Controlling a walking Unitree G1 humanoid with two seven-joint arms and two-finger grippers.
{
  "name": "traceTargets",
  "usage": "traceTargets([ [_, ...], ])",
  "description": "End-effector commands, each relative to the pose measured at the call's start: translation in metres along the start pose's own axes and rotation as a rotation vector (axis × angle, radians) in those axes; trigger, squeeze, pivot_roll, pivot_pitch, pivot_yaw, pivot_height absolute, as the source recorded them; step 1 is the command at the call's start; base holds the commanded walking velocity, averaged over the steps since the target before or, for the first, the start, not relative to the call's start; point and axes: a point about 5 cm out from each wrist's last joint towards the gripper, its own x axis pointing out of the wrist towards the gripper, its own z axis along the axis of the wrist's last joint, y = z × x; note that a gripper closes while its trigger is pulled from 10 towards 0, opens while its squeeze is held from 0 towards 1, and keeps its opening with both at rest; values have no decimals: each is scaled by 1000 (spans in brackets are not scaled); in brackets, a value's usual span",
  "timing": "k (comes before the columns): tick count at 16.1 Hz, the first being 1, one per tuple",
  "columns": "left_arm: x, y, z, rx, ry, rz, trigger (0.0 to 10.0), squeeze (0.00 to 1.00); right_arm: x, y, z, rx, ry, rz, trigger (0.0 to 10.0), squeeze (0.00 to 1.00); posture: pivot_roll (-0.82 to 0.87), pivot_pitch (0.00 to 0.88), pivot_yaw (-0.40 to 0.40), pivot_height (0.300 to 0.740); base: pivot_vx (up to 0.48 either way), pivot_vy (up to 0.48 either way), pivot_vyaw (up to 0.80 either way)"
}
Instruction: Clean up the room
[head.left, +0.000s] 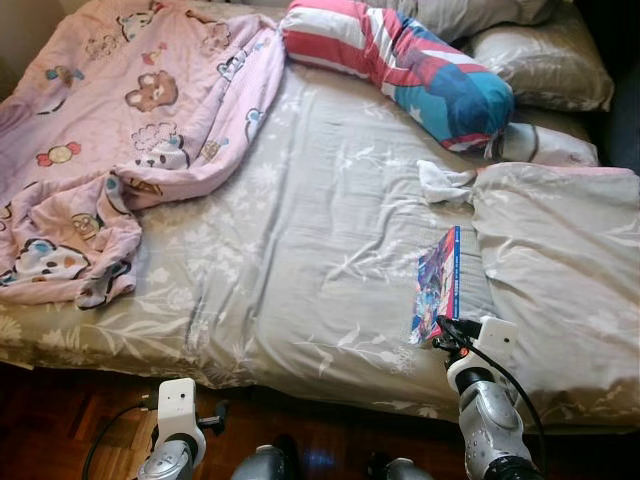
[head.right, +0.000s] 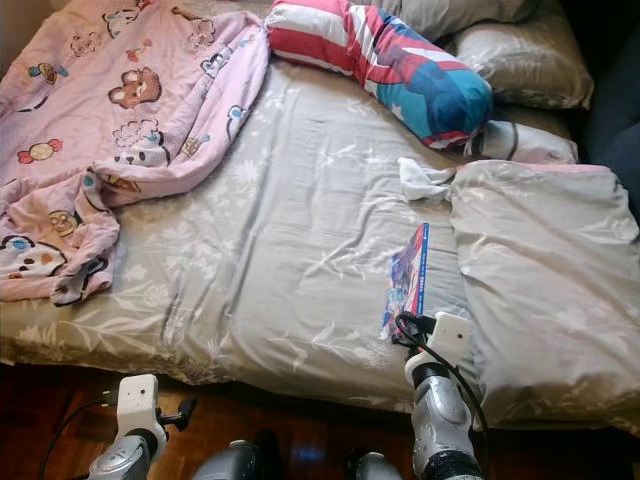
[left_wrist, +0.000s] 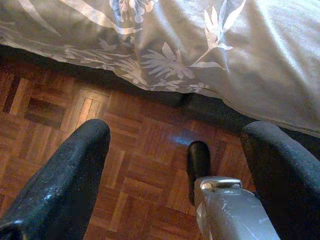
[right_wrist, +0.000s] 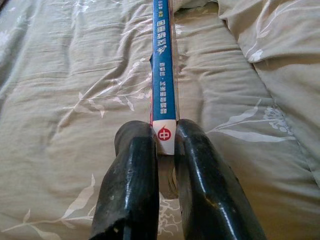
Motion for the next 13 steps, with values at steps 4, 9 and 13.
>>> traceTargets([
  [4, -4, 2, -11, 14, 37, 2, 10000, 0, -2, 1, -3, 2, 7, 13, 10000, 0, 127, 243, -21, 740, 0, 0, 0],
  [9, -4, 0, -11, 12, 34, -1, 10000, 0, -2, 2, -5, 0, 21, 18, 10000, 0, 127, 244, -24, 740, 0, 0, 0],
  [13, -4, 2, -12, 15, 39, 1, 10000, 0, -3, 1, -6, 2, 24, 10, 10000, 0, 128, 239, -23, 740, 0, 0, 0],
])
